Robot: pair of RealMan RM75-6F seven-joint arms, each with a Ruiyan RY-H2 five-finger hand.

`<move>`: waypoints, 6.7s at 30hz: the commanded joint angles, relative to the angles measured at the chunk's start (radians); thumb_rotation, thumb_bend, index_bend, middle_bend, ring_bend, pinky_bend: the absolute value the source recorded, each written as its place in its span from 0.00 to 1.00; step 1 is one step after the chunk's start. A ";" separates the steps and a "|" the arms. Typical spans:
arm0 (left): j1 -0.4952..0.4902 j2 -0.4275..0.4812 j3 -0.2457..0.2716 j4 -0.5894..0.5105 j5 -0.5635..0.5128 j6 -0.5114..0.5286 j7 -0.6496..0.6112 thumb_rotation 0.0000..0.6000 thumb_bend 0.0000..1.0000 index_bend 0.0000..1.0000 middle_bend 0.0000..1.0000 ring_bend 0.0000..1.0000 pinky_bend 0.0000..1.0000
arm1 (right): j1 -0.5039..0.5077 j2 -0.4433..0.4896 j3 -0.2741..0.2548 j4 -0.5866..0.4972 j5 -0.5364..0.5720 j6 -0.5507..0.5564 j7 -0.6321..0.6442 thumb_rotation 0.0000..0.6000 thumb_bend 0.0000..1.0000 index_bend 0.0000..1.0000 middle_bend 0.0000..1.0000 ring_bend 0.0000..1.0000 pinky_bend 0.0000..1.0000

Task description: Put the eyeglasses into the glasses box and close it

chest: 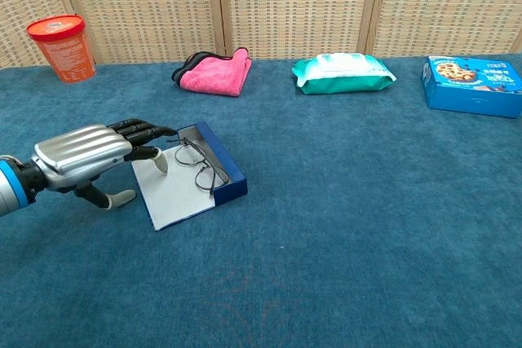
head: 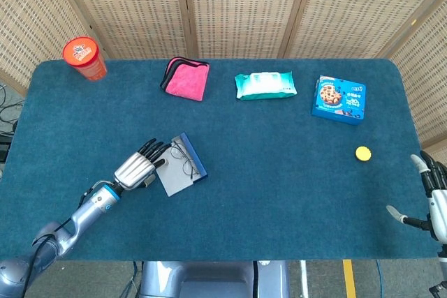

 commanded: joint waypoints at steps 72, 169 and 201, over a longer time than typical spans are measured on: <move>0.011 0.200 -0.001 -0.218 -0.004 0.083 0.059 1.00 0.60 0.68 0.00 0.00 0.00 | 0.002 0.004 -0.007 -0.003 -0.010 -0.001 0.014 1.00 0.00 0.00 0.00 0.00 0.00; -0.169 0.327 -0.171 -0.796 -0.407 -0.456 0.773 1.00 0.41 0.52 0.37 0.33 0.32 | 0.006 0.022 -0.006 -0.003 0.002 -0.019 0.056 1.00 0.00 0.00 0.00 0.00 0.00; 0.367 0.804 -0.142 -1.107 -0.378 0.301 0.367 1.00 0.00 0.00 0.00 0.00 0.00 | -0.003 0.008 -0.008 -0.006 -0.017 0.015 0.023 1.00 0.00 0.00 0.00 0.00 0.00</move>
